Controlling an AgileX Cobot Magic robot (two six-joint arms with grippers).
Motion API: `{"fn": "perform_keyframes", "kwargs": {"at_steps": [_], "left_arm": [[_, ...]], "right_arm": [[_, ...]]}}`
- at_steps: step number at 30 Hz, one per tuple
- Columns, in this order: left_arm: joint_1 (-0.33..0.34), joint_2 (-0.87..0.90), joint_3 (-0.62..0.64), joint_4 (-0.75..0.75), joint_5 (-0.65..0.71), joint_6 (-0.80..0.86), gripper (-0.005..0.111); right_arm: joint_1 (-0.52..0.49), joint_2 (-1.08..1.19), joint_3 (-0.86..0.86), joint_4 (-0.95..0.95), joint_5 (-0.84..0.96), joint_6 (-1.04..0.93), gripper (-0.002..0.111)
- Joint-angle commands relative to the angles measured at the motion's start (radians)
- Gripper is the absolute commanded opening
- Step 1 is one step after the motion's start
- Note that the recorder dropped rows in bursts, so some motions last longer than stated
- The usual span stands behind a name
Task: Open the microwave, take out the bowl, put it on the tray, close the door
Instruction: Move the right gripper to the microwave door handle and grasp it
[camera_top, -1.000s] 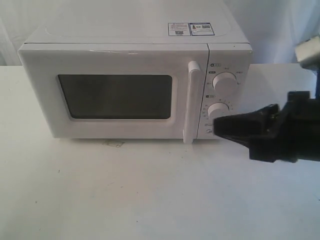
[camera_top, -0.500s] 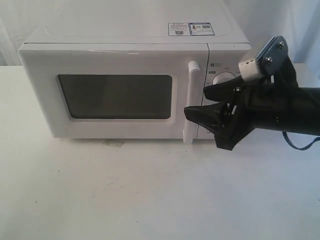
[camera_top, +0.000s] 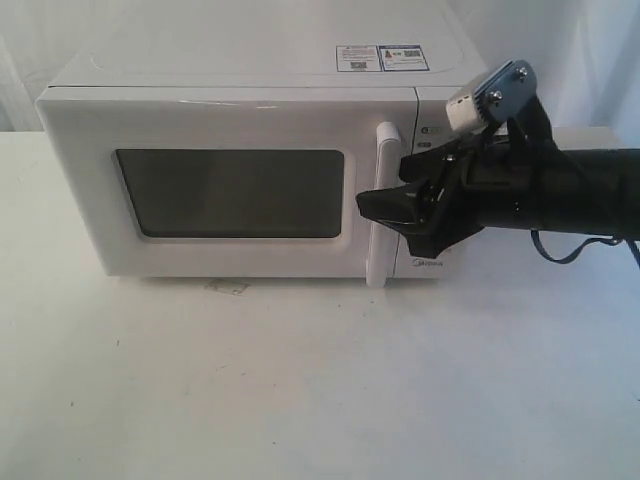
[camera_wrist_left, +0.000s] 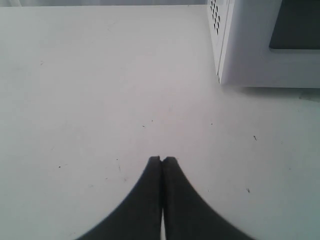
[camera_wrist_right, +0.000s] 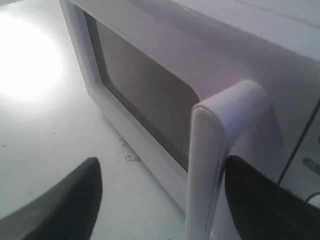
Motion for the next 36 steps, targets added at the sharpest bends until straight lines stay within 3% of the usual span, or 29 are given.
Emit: {"fn": "perform_keyframes", "kwargs": {"at_steps": [1,14,20,26,29,36], "left_arm": [[0.003,-0.004,0.004,0.000,0.002,-0.002,0.000],[0.003,-0.004,0.004,0.000,0.002,-0.002,0.000],[0.003,-0.004,0.004,0.000,0.002,-0.002,0.000],[0.003,-0.004,0.004,0.000,0.002,-0.002,0.000],[0.003,-0.004,0.004,0.000,0.002,-0.002,0.000],[0.003,-0.004,0.004,0.000,0.002,-0.002,0.000]], "right_arm": [[-0.005,0.030,-0.025,0.002,0.025,-0.028,0.065],[-0.005,0.092,-0.090,0.002,0.050,-0.028,0.064],[-0.005,0.121,-0.108,0.002,0.082,-0.028,0.056],[-0.005,0.146,-0.136,0.002,0.101,-0.026,0.055],[-0.005,0.155,-0.145,0.002,0.101,-0.024,0.047],[-0.005,0.158,-0.146,0.002,0.093,-0.024,0.014]]}}
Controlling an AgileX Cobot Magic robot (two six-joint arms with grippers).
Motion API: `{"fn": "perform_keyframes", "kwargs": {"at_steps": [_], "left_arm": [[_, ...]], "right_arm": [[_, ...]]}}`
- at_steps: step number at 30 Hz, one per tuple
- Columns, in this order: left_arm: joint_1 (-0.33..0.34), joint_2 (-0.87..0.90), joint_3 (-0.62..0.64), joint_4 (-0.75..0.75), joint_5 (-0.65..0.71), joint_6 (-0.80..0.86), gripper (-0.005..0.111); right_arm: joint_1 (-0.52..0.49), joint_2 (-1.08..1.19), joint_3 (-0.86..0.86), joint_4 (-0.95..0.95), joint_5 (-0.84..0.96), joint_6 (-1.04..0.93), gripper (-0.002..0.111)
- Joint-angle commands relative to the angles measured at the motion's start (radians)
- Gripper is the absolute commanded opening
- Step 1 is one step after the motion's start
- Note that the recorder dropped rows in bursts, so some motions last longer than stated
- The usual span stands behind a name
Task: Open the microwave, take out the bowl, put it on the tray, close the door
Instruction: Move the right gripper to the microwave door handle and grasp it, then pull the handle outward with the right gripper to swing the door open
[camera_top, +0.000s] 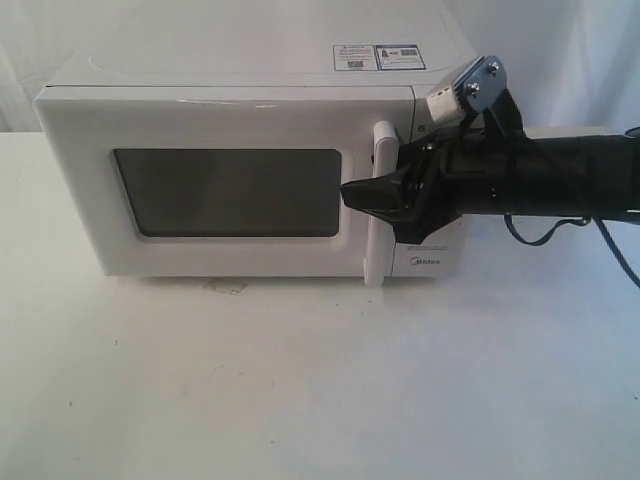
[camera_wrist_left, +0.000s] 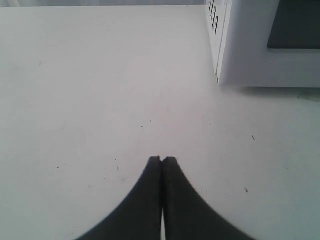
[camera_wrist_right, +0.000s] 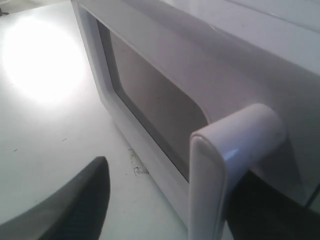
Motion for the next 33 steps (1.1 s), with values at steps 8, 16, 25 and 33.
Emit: {"fn": "perform_keyframes", "kwargs": {"at_steps": [8,16,25,33], "left_arm": [[0.003,-0.004,0.004,0.000,0.002,-0.002,0.000],[0.003,-0.004,0.004,0.000,0.002,-0.002,0.000],[0.003,-0.004,0.004,0.000,0.002,-0.002,0.000],[0.003,-0.004,0.004,0.000,0.002,-0.002,0.000]], "right_arm": [[-0.005,0.033,-0.041,0.026,0.004,-0.005,0.000],[-0.005,0.033,-0.041,0.026,0.097,0.042,0.000],[-0.005,0.033,-0.039,0.004,0.177,0.103,0.000],[-0.005,0.033,-0.039,-0.018,0.281,0.114,0.000]]}}
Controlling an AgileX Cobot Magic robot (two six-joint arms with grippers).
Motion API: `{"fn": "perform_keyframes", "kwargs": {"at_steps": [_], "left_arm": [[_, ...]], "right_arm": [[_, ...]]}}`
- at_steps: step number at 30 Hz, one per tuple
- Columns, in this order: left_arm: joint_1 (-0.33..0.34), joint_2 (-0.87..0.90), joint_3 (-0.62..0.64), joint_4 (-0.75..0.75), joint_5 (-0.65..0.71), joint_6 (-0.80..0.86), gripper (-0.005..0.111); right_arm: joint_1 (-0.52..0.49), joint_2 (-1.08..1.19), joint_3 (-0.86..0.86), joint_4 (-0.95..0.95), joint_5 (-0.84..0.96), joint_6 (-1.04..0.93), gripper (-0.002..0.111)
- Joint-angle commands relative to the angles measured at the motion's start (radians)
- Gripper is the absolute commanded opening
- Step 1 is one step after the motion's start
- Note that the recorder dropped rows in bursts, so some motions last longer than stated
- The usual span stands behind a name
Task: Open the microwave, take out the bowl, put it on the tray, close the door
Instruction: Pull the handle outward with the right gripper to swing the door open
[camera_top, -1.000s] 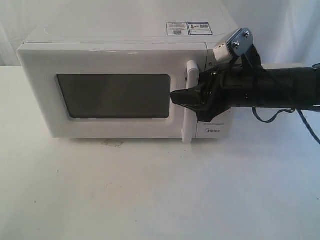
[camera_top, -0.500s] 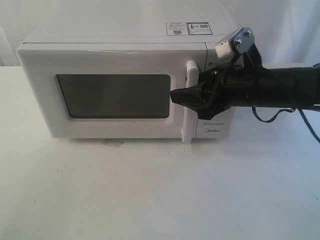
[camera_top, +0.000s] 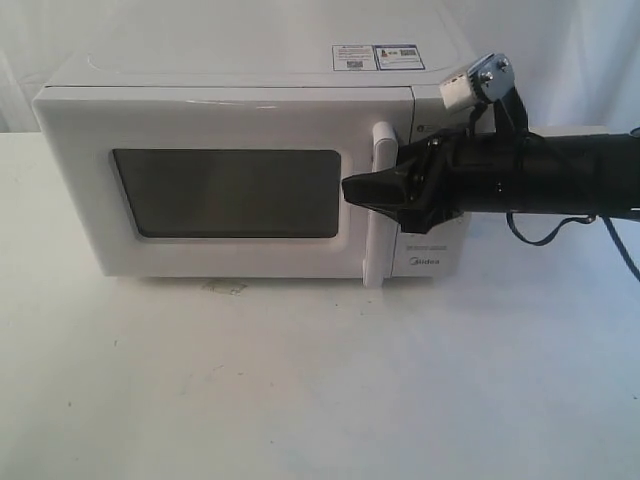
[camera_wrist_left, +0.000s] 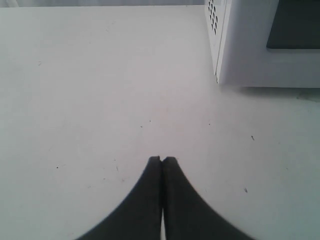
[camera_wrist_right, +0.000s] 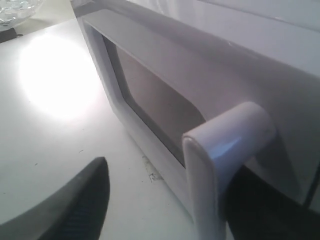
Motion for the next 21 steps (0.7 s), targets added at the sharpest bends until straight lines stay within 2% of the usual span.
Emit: {"fn": "perform_keyframes", "kwargs": {"at_steps": [1,13,21], "left_arm": [[0.003,-0.004,0.004,0.000,0.002,-0.002,0.000],[0.003,-0.004,0.004,0.000,0.002,-0.002,0.000],[0.003,-0.004,0.004,0.000,0.002,-0.002,0.000]], "right_arm": [[0.010,0.020,-0.031,-0.010,0.214,0.023,0.000],[0.010,0.018,-0.006,-0.027,0.249,0.038,0.000],[0.010,-0.010,0.002,-0.118,0.315,0.077,0.000]]}}
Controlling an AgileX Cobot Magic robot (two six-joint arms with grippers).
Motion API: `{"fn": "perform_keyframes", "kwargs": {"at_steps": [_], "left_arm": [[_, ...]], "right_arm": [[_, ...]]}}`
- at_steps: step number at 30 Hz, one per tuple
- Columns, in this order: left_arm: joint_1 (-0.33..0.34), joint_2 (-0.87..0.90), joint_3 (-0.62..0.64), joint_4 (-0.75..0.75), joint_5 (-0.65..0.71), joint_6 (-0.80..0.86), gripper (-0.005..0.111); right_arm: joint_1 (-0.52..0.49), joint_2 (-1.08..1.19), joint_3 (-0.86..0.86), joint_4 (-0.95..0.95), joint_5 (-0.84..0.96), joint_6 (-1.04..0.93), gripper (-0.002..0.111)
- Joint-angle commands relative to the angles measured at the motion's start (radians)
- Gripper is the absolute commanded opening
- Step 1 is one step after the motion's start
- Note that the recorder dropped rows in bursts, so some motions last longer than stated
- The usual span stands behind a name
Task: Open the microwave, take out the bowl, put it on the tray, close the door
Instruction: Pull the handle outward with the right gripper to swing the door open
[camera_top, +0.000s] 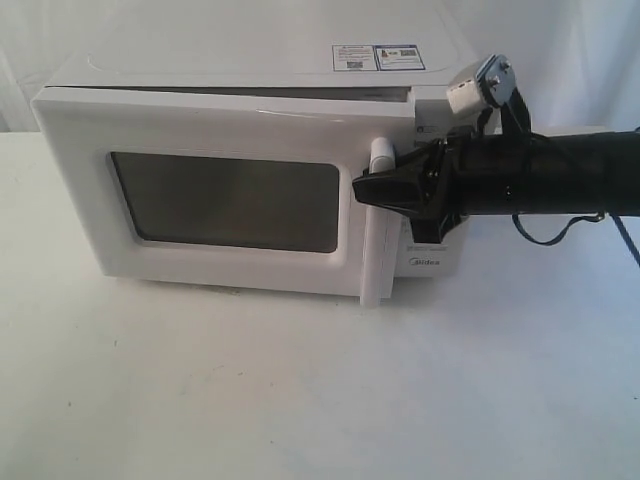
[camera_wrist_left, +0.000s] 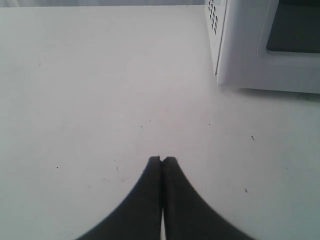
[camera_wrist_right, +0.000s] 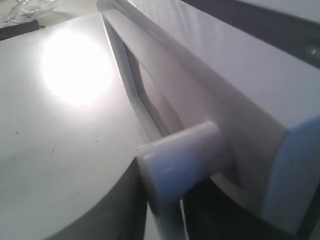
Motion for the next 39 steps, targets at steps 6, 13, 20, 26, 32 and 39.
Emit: {"fn": "perform_keyframes", "kwargs": {"at_steps": [6,13,20,26,32,39], "left_arm": [[0.003,-0.004,0.004,0.000,0.002,-0.002,0.000],[0.003,-0.004,0.004,0.000,0.002,-0.002,0.000],[0.003,-0.004,0.004,0.000,0.002,-0.002,0.000],[0.003,-0.004,0.004,0.000,0.002,-0.002,0.000],[0.003,-0.004,0.004,0.000,0.002,-0.002,0.000],[0.003,-0.004,0.004,0.000,0.002,-0.002,0.000]], "right_arm": [[0.029,-0.039,0.015,-0.092,0.244,0.093,0.018],[0.029,-0.042,0.015,-0.114,0.244,0.221,0.063],[0.027,-0.113,0.015,-0.213,0.244,0.305,0.063],[0.027,-0.240,0.015,-0.239,0.244,0.393,0.055],[0.027,-0.366,0.015,-0.280,0.244,0.482,0.047],[0.027,-0.525,0.015,-0.297,0.087,0.640,0.033]]}}
